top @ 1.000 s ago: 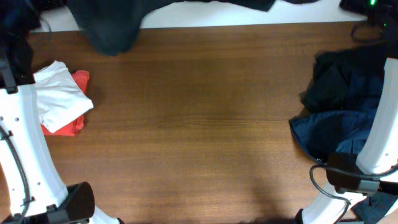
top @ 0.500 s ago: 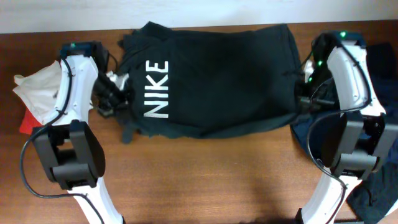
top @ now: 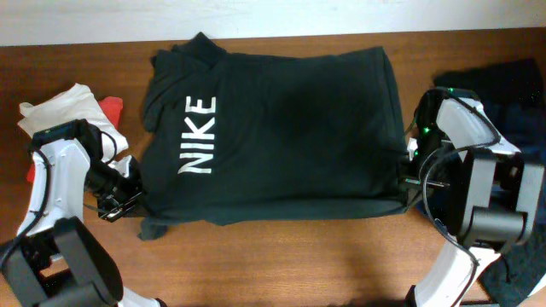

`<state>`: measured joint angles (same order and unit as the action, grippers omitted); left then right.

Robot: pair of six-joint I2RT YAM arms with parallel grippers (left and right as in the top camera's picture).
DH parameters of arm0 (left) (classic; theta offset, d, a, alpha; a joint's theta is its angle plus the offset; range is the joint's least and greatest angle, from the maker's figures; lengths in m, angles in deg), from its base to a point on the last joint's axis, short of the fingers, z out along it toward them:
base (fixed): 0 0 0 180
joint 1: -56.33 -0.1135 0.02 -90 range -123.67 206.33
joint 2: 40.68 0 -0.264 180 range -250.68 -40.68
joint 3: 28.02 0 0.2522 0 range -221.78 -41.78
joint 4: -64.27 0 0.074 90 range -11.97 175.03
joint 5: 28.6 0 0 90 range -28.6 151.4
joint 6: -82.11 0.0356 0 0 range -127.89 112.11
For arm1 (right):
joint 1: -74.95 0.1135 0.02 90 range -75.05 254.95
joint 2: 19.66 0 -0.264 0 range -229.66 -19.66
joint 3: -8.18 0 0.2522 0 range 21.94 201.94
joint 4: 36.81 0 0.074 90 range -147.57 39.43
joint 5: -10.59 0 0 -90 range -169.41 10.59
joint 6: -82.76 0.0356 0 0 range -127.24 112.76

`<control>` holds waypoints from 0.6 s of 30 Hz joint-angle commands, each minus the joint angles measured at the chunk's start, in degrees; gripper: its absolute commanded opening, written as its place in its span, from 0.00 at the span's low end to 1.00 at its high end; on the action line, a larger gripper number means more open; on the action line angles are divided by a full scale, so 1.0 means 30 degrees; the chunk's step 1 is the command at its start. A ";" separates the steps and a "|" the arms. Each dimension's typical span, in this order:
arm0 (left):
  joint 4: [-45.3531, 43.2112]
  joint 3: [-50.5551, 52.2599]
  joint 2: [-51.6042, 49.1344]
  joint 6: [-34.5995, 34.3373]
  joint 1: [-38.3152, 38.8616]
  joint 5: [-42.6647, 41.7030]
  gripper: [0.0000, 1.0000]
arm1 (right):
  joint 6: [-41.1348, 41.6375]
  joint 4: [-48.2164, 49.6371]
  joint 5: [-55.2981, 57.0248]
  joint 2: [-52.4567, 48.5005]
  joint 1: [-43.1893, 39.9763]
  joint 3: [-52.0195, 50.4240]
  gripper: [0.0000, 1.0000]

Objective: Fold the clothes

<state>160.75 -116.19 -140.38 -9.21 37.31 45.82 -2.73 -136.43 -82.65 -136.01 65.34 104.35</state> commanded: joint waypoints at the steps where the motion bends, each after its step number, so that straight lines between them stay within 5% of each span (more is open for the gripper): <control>1: 0.0168 0.0117 0.1545 -0.0189 -0.0175 0.0007 0.00 | -0.0007 -0.0022 0.0248 0.2273 -0.0058 -0.0801 0.04; 4: -0.0561 0.0117 0.1617 -0.0182 -0.0160 -0.1195 0.00 | 0.0000 0.1195 0.0138 0.3133 -0.0051 -0.0794 0.04; 12: -0.9406 0.0117 0.1596 -0.1129 0.0437 -0.5064 0.00 | -0.0007 0.8918 -0.4903 0.3089 -0.0058 -0.0787 0.04; 18: -1.2961 0.0117 0.1209 -0.2135 0.2222 -0.2790 0.00 | 0.0007 1.2903 -0.6273 0.3089 -0.0058 -0.0787 0.04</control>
<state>124.51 -115.54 -136.58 -12.47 42.86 33.56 -2.75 -100.19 -99.37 -127.55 65.32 101.90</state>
